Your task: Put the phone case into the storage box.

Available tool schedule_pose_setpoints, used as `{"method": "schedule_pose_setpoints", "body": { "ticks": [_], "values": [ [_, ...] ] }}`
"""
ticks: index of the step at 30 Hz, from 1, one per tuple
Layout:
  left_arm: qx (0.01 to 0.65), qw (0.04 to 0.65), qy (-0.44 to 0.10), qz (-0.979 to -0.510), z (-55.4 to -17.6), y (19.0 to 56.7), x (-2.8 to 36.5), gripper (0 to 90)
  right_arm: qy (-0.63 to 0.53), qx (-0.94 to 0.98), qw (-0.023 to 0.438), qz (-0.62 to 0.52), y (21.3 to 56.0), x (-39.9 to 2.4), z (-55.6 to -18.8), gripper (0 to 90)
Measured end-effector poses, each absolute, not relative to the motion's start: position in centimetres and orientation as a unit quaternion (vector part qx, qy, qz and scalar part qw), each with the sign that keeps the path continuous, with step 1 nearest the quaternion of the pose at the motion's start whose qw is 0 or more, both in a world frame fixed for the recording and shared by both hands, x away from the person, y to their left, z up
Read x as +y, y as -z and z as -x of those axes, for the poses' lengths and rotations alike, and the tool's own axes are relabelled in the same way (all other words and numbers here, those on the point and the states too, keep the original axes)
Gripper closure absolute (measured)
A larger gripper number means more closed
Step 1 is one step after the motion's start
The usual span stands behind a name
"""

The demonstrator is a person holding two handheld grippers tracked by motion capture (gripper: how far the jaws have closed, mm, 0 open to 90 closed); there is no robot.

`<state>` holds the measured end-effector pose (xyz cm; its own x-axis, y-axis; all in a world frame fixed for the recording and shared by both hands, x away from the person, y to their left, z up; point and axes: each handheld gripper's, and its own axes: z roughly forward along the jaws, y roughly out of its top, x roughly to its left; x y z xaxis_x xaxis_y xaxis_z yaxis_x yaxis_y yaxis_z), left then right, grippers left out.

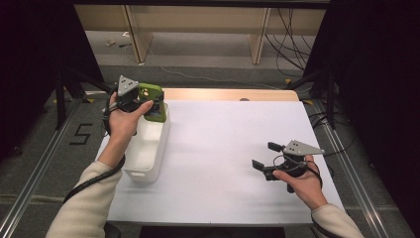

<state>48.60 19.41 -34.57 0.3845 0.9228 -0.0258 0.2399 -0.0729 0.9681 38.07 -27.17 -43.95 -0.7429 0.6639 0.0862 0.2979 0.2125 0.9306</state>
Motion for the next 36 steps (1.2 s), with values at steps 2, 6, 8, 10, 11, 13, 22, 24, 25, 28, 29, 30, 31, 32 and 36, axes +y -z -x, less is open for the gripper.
{"method": "schedule_pose_setpoints", "body": {
  "ticks": [2, 6, 8, 10, 11, 13, 22, 24, 25, 28, 29, 30, 31, 32, 36],
  "values": [
    [0.445, 0.515, -0.332, -0.653, -48.64, 34.53, 19.47, 17.2, -0.541, 0.760, 0.169, -0.317, 43.95, -27.18, -38.06, 7.0],
    [0.446, 0.515, -0.332, -0.653, -48.72, 34.52, 19.54, 17.2, -0.542, 0.760, 0.169, -0.317, 43.97, -27.19, -38.08, 7.1],
    [0.447, 0.515, -0.332, -0.652, -48.76, 34.51, 19.58, 17.2, -0.542, 0.760, 0.169, -0.317, 43.97, -27.18, -38.07, 7.1],
    [0.447, 0.515, -0.333, -0.651, -48.84, 34.47, 19.71, 17.2, -0.542, 0.760, 0.169, -0.317, 43.96, -27.18, -38.07, 7.1],
    [0.448, 0.515, -0.334, -0.650, -48.87, 34.45, 19.77, 17.2, -0.542, 0.760, 0.169, -0.317, 43.96, -27.19, -38.08, 7.1],
    [0.449, 0.516, -0.334, -0.648, -48.93, 34.41, 19.89, 17.2, -0.542, 0.760, 0.169, -0.317, 43.97, -27.20, -38.09, 7.1],
    [0.453, 0.515, -0.335, -0.646, -49.14, 34.45, 20.25, 17.2, -0.542, 0.760, 0.168, -0.317, 43.98, -27.19, -38.08, 7.1],
    [0.454, 0.515, -0.335, -0.645, -49.16, 34.49, 20.28, 17.2, -0.542, 0.760, 0.168, -0.317, 43.98, -27.19, -38.08, 7.3],
    [0.454, 0.515, -0.335, -0.645, -49.17, 34.52, 20.30, 17.1, -0.542, 0.760, 0.168, -0.317, 43.97, -27.19, -38.08, 7.3],
    [0.455, 0.515, -0.336, -0.644, -49.22, 34.53, 20.36, 17.2, -0.542, 0.760, 0.169, -0.316, 43.95, -27.22, -38.08, 7.3],
    [0.455, 0.515, -0.336, -0.644, -49.24, 34.53, 20.38, 17.2, -0.542, 0.760, 0.169, -0.317, 43.95, -27.22, -38.08, 7.2],
    [0.455, 0.515, -0.336, -0.644, -49.25, 34.54, 20.38, 17.2, -0.542, 0.760, 0.169, -0.317, 43.95, -27.23, -38.08, 7.2],
    [0.455, 0.515, -0.336, -0.644, -49.27, 34.54, 20.39, 17.2, -0.542, 0.760, 0.169, -0.317, 43.95, -27.23, -38.08, 7.3],
    [0.455, 0.515, -0.336, -0.645, -49.29, 34.55, 20.39, 17.2, -0.542, 0.760, 0.169, -0.316, 43.95, -27.22, -38.08, 7.3],
    [0.455, 0.515, -0.336, -0.645, -49.43, 34.53, 20.37, 17.2, -0.542, 0.760, 0.169, -0.316, 43.96, -27.22, -38.09, 7.3]
  ]
}}
